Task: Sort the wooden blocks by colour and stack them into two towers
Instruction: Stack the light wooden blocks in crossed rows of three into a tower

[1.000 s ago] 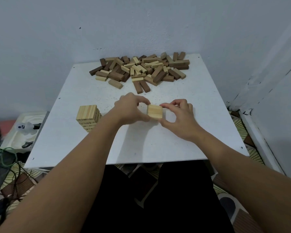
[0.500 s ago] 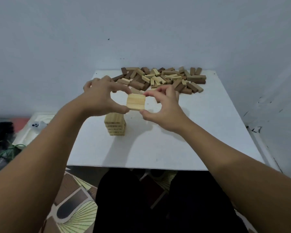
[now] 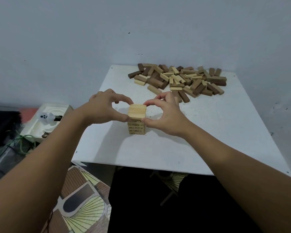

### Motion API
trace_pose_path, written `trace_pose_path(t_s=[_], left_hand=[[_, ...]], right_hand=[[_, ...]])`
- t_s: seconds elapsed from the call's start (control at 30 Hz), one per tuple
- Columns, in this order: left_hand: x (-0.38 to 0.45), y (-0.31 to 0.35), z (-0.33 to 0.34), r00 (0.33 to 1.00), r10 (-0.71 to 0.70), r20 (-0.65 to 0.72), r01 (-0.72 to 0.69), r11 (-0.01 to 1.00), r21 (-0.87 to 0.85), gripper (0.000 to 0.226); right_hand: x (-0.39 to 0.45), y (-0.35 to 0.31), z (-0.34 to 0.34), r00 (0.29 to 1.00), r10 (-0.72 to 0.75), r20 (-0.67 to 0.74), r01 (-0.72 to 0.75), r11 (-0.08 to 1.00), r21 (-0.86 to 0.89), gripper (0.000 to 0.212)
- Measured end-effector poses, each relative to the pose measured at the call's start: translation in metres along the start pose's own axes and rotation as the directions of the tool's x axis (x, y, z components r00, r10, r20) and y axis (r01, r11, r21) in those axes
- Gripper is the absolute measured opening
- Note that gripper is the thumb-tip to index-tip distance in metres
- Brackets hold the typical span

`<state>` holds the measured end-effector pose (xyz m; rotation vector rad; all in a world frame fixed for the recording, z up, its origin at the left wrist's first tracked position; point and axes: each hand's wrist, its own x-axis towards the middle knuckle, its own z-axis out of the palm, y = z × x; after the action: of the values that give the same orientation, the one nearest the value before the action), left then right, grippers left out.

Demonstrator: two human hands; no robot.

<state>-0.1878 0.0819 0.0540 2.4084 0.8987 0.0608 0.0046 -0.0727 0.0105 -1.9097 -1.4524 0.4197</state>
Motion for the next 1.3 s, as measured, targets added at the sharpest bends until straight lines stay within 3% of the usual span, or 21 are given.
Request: trace_pose_path(t_s=[0.67, 0.87, 1.0, 1.3], left_hand=[[0.0, -0.013, 0.009, 0.999, -0.033, 0.033, 0.038, 0.986, -0.165, 0.069], [0.001, -0.016, 0.011, 0.998, -0.029, 0.056, 0.043, 0.963, -0.267, 0.053], [-0.001, -0.018, 0.01, 0.994, -0.036, 0.098, 0.066, 0.946, -0.316, 0.062], [0.001, -0.021, 0.013, 0.994, -0.024, 0.106, 0.062, 0.924, -0.376, 0.049]], right_hand=[[0.0, 0.004, 0.007, 1.0, 0.021, 0.016, -0.021, 1.0, 0.006, 0.05], [0.002, 0.005, 0.006, 0.998, 0.041, 0.057, -0.043, 0.999, 0.028, 0.05], [0.003, 0.006, 0.006, 0.996, 0.043, 0.072, -0.046, 0.998, 0.032, 0.05], [0.007, 0.004, 0.001, 0.989, 0.059, 0.138, -0.064, 0.997, 0.032, 0.048]])
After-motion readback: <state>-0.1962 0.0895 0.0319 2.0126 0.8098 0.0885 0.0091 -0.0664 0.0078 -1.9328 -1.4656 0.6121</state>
